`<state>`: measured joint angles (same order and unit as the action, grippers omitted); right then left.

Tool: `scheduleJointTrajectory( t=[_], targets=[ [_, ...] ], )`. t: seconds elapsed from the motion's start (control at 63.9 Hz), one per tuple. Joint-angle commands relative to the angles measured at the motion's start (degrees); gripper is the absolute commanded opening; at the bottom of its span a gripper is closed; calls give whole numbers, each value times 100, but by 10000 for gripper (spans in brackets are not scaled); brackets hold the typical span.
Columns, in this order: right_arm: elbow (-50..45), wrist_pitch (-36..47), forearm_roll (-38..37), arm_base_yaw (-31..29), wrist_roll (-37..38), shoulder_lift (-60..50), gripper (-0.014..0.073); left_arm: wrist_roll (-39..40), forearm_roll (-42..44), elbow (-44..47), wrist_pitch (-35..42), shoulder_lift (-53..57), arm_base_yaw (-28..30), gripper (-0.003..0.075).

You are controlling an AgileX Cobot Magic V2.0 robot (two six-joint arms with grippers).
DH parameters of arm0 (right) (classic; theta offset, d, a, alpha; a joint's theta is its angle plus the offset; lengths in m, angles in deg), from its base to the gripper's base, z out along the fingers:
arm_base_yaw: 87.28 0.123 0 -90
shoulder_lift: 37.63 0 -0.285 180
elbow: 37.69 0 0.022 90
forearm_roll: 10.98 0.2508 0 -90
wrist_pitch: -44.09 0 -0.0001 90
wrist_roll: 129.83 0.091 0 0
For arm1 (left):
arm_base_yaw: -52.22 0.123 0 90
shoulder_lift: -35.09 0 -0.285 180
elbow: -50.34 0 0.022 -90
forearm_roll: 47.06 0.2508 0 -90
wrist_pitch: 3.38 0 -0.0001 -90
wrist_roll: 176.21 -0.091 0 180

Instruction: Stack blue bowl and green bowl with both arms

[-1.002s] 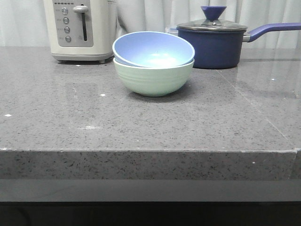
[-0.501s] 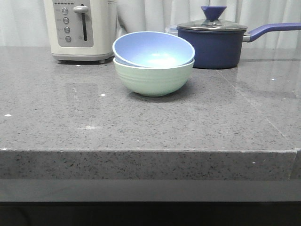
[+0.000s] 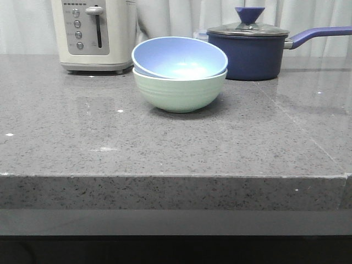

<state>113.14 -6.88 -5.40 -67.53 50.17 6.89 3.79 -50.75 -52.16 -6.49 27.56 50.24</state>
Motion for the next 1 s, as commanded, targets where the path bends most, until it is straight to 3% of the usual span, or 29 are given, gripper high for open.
scheduleJointTrajectory(
  t=[0.0,0.438,0.799,0.986],
  targets=[
    [144,387,-47,-30,0,12,-54,75,-58,23,480,103,13,-20],
    [-27,598,-222,-116,0,-197,-54,75,-58,23,480,103,13,-20],
    [-2497,3669,-178,-1509,-638,-1968,-54,75,-58,23,480,103,13,-20],
    [-3657,4638,-154,-1922,-638,-2953,-54,75,-58,23,480,103,13,-20]
  ],
)
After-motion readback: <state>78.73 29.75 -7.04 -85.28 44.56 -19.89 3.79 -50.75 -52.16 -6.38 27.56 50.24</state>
